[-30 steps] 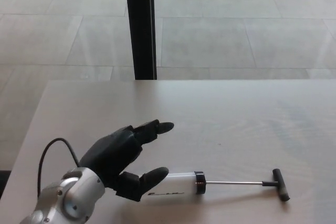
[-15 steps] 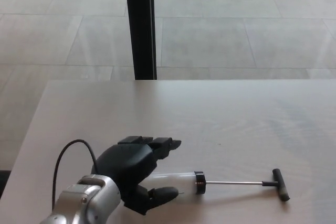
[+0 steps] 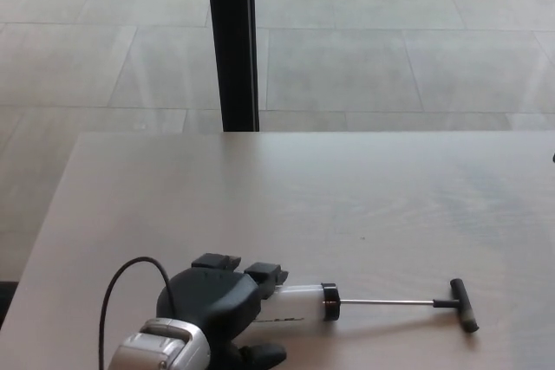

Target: The robot uses its left hand to lift the air pump kept on the middle of the desk and use the right hand to compress the handle

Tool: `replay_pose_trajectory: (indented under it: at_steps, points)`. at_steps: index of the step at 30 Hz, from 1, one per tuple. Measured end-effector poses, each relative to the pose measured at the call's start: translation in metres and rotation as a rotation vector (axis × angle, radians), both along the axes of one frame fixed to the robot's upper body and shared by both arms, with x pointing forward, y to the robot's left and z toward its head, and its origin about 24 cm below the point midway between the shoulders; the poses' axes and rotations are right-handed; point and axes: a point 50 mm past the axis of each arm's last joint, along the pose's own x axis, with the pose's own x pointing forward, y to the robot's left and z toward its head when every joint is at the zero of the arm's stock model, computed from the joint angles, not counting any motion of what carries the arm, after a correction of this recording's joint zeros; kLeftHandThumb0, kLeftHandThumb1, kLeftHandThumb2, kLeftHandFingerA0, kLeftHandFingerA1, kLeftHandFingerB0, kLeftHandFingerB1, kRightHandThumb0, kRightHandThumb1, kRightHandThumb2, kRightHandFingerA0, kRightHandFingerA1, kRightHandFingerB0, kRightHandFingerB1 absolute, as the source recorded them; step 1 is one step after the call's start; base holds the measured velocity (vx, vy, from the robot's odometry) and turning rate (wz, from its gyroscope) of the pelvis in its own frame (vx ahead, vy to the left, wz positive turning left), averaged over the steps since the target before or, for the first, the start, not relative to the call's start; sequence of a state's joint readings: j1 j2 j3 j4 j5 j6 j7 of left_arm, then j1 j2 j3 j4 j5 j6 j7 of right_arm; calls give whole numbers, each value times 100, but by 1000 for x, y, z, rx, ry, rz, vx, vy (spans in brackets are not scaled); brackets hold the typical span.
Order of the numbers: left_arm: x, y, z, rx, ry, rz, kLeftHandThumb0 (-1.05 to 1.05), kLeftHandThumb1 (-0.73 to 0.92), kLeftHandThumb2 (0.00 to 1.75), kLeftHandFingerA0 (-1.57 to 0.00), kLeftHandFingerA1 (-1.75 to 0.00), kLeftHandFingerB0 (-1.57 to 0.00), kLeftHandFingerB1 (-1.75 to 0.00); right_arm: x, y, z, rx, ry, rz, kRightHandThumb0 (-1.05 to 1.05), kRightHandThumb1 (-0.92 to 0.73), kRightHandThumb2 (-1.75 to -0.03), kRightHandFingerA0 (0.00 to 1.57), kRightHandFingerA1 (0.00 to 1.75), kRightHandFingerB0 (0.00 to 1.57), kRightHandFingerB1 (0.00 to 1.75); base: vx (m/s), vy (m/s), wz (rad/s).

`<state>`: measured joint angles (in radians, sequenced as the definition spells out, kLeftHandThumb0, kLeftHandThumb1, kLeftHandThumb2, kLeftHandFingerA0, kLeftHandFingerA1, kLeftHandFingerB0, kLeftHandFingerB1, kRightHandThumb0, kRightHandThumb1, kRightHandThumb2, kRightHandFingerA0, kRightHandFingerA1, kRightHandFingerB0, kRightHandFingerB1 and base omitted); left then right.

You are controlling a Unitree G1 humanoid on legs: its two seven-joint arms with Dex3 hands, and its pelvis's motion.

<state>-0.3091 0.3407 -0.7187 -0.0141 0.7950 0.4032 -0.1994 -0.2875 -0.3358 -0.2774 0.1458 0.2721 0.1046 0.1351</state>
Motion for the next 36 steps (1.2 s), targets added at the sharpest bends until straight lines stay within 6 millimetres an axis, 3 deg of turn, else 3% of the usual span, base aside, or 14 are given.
replay_pose_trajectory:
  at_steps: [3,7,9,15,16,18,20,22,23,24,25,28,30,36]
  points:
    - [-2,-2,-3,9,8,34,-37,49,103,-8,-58,-1,-49,1,-1,1,-14,4,-2,-62,-83,-65,46,55,50,42,0,0,0]
    - [-2,-7,-3,-23,10,85,-59,55,82,-9,-59,-14,-48,1,0,1,-20,10,-4,-60,-83,-65,48,56,51,42,0,0,0]
    - [-1,-10,-2,-51,8,122,-49,70,60,-50,-81,-27,-45,2,0,2,-24,14,-7,-59,-83,-65,48,56,52,42,0,0,0]
    - [5,-14,1,-151,-60,235,-40,68,61,-78,-112,-48,-57,5,1,7,-37,15,-19,-56,-82,-65,48,56,51,42,0,0,0]
    - [6,-15,1,-162,-76,245,-39,50,95,-91,-108,-44,-65,5,1,7,-39,16,-21,-54,-81,-65,47,55,51,42,0,0,0]
    - [8,-16,1,-178,-107,255,-37,68,61,-80,-113,-56,-63,6,1,7,-42,19,-24,-53,-81,-64,49,54,52,42,0,0,0]
    - [9,-17,1,-187,-135,258,-36,47,94,-83,-97,-50,-69,6,1,8,-48,20,-29,-52,-80,-64,49,55,53,42,0,0,0]
    - [9,-18,0,-190,-155,256,-36,47,94,-83,-97,-50,-69,6,1,8,-54,20,-33,-52,-80,-64,49,55,53,42,0,0,0]
    - [9,-18,0,-191,-163,255,-34,66,60,-77,-110,-55,-67,6,1,8,-57,20,-34,-52,-80,-64,48,55,52,42,0,0,0]
    - [9,-18,-1,-190,-173,253,-39,49,93,-81,-104,-55,-74,6,1,8,-60,21,-36,-52,-80,-64,47,56,52,42,0,0,0]
    - [8,-19,-1,-185,-178,252,-36,66,63,-81,-109,-50,-63,6,0,9,-62,21,-37,-51,-80,-64,46,58,52,42,0,0,0]
    - [8,-21,-2,-157,-191,239,-37,67,59,-82,-103,-46,-57,6,0,9,-65,19,-39,-51,-79,-64,46,57,52,42,0,0,0]
    - [9,-22,-3,-112,-204,225,-39,65,59,-91,-123,-39,-52,6,0,10,-66,19,-41,-49,-80,-64,45,58,52,43,0,0,0]
    - [11,-28,1,-16,-222,177,-56,49,84,-88,-106,-35,-57,7,-1,13,-65,9,-43,-50,-80,-64,44,57,51,43,0,0,0]
